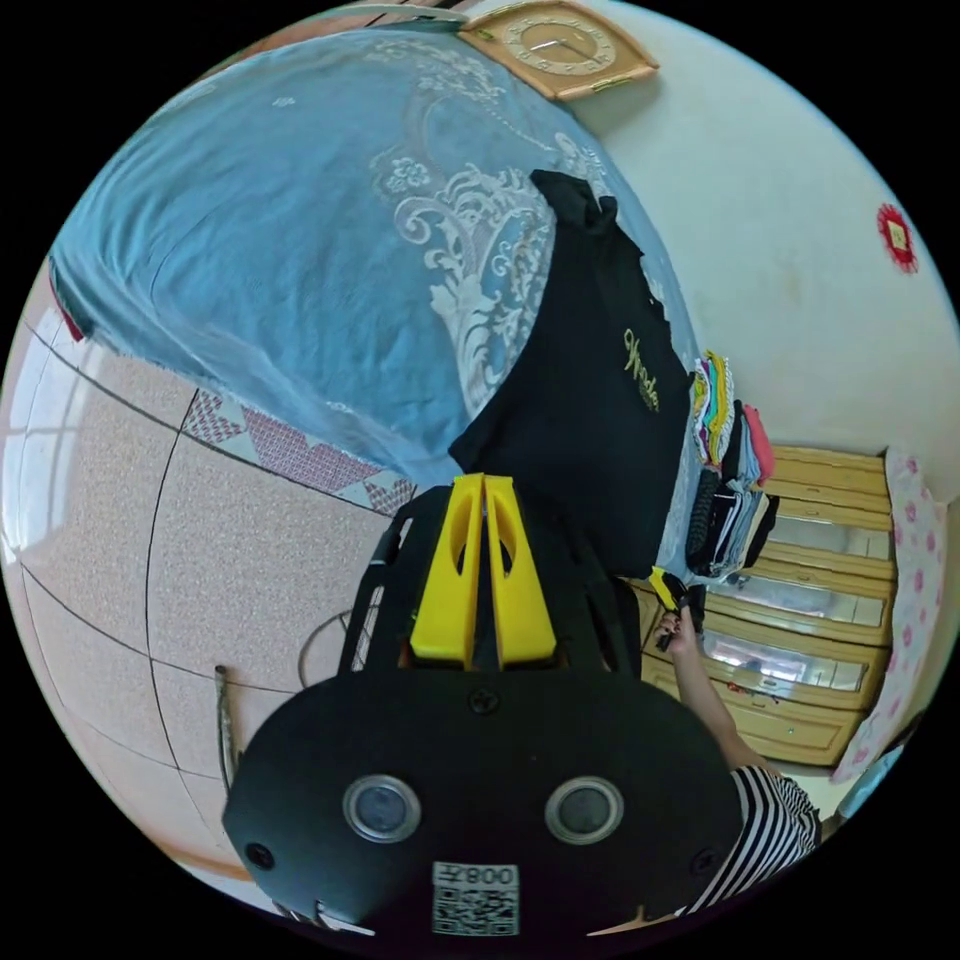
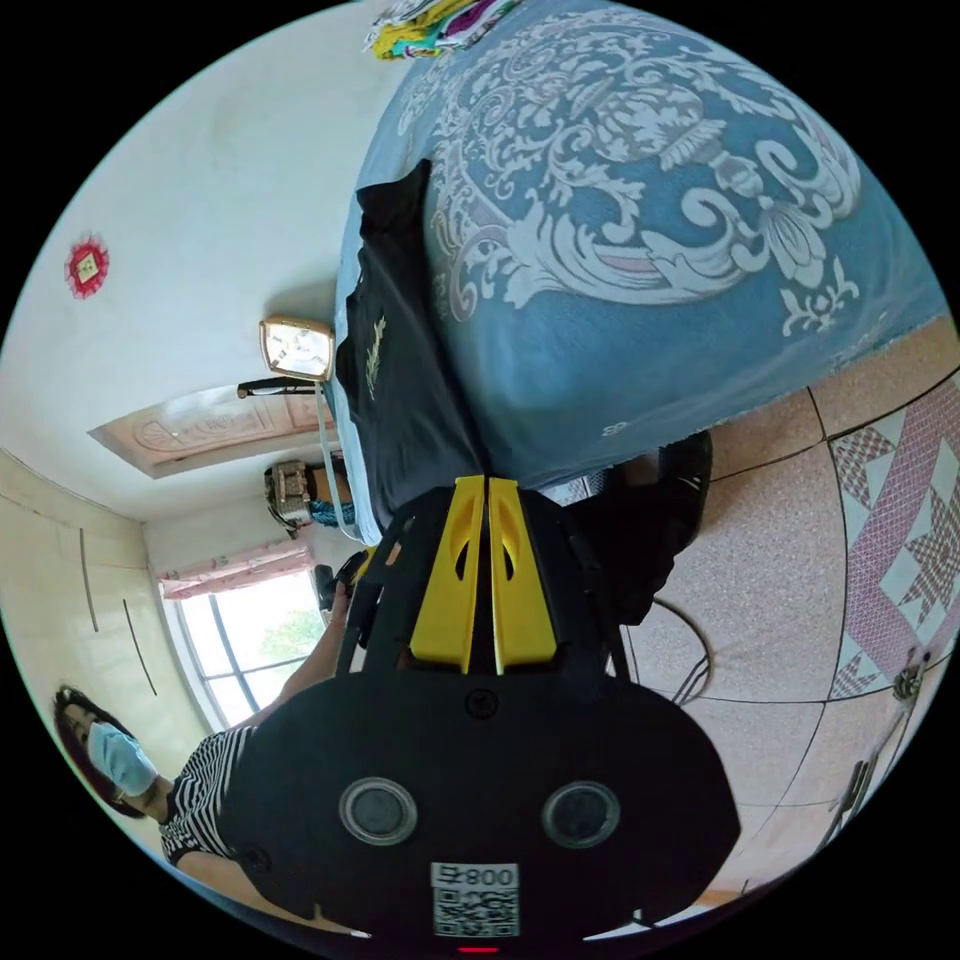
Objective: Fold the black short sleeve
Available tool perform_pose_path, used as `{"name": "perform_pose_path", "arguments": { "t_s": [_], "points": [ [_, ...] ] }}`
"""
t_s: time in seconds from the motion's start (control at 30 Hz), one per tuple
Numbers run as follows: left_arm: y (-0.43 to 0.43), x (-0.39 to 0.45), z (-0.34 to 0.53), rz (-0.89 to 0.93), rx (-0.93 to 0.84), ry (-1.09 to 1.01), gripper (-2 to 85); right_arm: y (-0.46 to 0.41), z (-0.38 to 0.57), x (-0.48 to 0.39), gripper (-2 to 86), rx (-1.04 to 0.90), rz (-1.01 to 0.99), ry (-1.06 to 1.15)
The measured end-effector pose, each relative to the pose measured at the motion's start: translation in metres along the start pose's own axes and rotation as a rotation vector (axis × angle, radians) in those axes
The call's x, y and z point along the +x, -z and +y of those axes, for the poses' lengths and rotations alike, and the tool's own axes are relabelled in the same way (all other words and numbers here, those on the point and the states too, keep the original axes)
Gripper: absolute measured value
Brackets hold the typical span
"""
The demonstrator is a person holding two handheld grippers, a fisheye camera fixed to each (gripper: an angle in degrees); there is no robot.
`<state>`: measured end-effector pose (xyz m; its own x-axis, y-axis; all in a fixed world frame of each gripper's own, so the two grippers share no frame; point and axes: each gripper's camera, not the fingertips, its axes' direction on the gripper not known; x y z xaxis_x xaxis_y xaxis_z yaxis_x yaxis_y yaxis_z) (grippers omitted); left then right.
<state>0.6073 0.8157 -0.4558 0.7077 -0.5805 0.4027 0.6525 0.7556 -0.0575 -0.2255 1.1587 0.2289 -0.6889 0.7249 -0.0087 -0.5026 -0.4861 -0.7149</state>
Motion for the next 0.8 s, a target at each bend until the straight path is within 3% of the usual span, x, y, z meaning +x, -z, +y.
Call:
{"name": "perform_pose_path", "arguments": {
  "t_s": [0.43, 0.8],
  "points": [
    [0.008, -0.048, 0.021, 0.012, 0.037, -0.018, 5.5, -0.038, -0.034, 0.011, 0.1, -0.035, 0.049, -0.001],
    [0.019, -0.070, 0.039, 0.021, -0.019, -0.041, 0.7, -0.049, -0.039, 0.003, 0.1, -0.043, 0.072, 0.051]
  ]
}}
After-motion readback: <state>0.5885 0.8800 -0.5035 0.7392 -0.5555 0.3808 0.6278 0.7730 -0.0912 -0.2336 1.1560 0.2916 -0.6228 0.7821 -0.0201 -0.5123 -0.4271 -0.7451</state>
